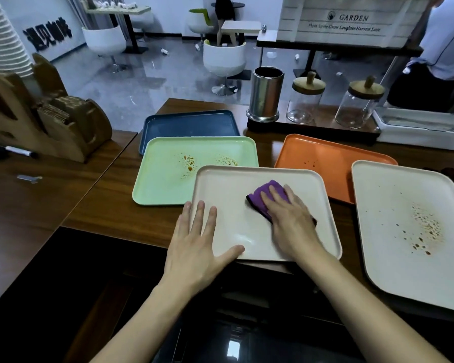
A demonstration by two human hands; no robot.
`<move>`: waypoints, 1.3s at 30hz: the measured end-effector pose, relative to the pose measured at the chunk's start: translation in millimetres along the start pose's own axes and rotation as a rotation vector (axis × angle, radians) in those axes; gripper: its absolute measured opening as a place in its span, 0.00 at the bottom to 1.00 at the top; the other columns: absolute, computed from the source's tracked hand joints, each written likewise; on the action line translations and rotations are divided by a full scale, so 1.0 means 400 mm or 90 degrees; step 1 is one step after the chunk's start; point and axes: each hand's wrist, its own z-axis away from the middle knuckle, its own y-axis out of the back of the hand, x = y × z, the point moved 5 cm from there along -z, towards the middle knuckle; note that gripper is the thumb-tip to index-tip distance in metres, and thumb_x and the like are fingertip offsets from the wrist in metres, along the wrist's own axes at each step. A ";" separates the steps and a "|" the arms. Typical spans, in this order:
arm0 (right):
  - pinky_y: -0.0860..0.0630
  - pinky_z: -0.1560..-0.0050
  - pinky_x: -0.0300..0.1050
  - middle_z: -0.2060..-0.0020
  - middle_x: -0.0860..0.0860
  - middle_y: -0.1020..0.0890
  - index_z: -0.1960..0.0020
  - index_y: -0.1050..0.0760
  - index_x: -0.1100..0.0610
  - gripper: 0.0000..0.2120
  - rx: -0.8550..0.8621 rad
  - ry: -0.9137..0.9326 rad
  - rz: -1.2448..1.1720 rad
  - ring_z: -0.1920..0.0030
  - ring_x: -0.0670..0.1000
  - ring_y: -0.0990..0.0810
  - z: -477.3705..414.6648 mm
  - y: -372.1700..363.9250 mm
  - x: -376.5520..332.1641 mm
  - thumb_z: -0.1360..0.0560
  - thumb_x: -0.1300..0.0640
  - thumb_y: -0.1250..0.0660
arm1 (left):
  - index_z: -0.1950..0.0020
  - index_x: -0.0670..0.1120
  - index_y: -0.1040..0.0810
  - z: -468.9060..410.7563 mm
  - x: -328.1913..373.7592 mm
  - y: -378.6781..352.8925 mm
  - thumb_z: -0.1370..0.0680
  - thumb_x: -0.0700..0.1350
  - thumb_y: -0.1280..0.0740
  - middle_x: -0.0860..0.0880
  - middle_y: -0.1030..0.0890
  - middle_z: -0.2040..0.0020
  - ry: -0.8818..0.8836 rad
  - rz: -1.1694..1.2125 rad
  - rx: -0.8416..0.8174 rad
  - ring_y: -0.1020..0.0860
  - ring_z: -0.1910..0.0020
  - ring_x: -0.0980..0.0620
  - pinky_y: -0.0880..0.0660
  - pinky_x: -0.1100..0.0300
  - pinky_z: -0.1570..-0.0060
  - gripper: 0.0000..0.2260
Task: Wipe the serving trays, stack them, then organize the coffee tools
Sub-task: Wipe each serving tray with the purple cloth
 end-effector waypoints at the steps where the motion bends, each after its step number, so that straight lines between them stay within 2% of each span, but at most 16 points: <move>1: 0.49 0.21 0.54 0.20 0.49 0.40 0.20 0.40 0.49 0.30 -0.005 0.035 -0.001 0.19 0.58 0.49 0.001 -0.012 -0.043 0.20 0.62 0.40 | 0.16 0.50 0.60 -0.001 0.001 0.000 0.32 0.80 0.68 0.47 0.63 0.17 -0.004 -0.002 0.003 0.73 0.21 0.45 0.63 0.47 0.20 0.52; 4: 0.53 0.22 0.54 0.20 0.50 0.42 0.20 0.40 0.48 0.30 -0.063 0.154 -0.009 0.19 0.58 0.50 -0.018 -0.049 -0.162 0.21 0.60 0.40 | 0.16 0.46 0.47 -0.002 0.002 0.004 0.31 0.79 0.68 0.44 0.54 0.16 -0.015 0.003 0.022 0.65 0.18 0.43 0.58 0.45 0.20 0.54; 5: 0.53 0.22 0.55 0.20 0.49 0.41 0.20 0.40 0.48 0.29 -0.071 0.173 -0.002 0.19 0.59 0.49 -0.040 -0.054 -0.185 0.20 0.60 0.42 | 0.17 0.46 0.46 -0.001 0.000 0.002 0.31 0.79 0.68 0.44 0.53 0.16 -0.012 -0.001 0.018 0.64 0.18 0.42 0.58 0.45 0.20 0.54; 9: 0.54 0.21 0.59 0.20 0.48 0.42 0.20 0.41 0.47 0.28 -0.042 0.161 0.063 0.19 0.59 0.50 -0.116 -0.044 -0.172 0.19 0.61 0.45 | 0.16 0.48 0.57 0.002 0.003 0.004 0.30 0.79 0.67 0.47 0.58 0.16 -0.005 -0.004 0.014 0.66 0.19 0.44 0.60 0.44 0.20 0.51; 14: 0.54 0.21 0.59 0.20 0.44 0.41 0.21 0.41 0.45 0.28 -0.028 0.106 0.062 0.19 0.58 0.50 -0.162 -0.006 -0.094 0.18 0.61 0.46 | 0.16 0.50 0.58 0.006 -0.001 0.003 0.32 0.79 0.71 0.47 0.60 0.16 0.004 0.008 0.013 0.68 0.19 0.45 0.60 0.45 0.20 0.52; 22: 0.58 0.21 0.62 0.21 0.44 0.39 0.22 0.38 0.44 0.25 -0.004 -0.012 0.068 0.19 0.57 0.48 -0.103 0.049 0.084 0.16 0.59 0.47 | 0.17 0.51 0.64 0.004 -0.002 0.000 0.32 0.79 0.70 0.47 0.65 0.17 0.017 -0.006 -0.006 0.72 0.21 0.45 0.64 0.46 0.20 0.50; 26: 0.60 0.22 0.63 0.22 0.47 0.35 0.23 0.35 0.46 0.21 0.023 -0.098 0.118 0.20 0.58 0.45 -0.061 0.084 0.156 0.15 0.54 0.49 | 0.17 0.51 0.64 0.004 -0.001 0.001 0.35 0.80 0.73 0.48 0.65 0.17 0.015 0.003 -0.002 0.71 0.21 0.46 0.64 0.46 0.20 0.52; 29: 0.57 0.21 0.61 0.22 0.50 0.36 0.22 0.37 0.51 0.22 0.015 -0.126 0.131 0.20 0.55 0.43 -0.024 0.087 0.154 0.15 0.53 0.49 | 0.17 0.52 0.63 0.002 0.000 0.002 0.36 0.80 0.74 0.49 0.66 0.18 0.008 0.006 -0.006 0.71 0.20 0.46 0.64 0.46 0.20 0.53; 35: 0.56 0.21 0.55 0.21 0.52 0.38 0.20 0.42 0.55 0.25 -0.020 -0.070 0.135 0.20 0.53 0.43 0.123 0.089 0.124 0.16 0.53 0.49 | 0.16 0.52 0.62 -0.001 -0.002 -0.001 0.36 0.81 0.73 0.49 0.64 0.17 0.013 0.009 -0.007 0.69 0.20 0.46 0.62 0.45 0.20 0.54; 39: 0.54 0.21 0.51 0.23 0.53 0.33 0.22 0.35 0.56 0.28 -0.015 -0.015 0.118 0.22 0.53 0.38 0.226 0.070 0.104 0.18 0.49 0.55 | 0.16 0.52 0.62 -0.002 0.000 -0.003 0.37 0.82 0.74 0.49 0.64 0.17 0.010 0.010 -0.005 0.69 0.20 0.47 0.62 0.46 0.20 0.55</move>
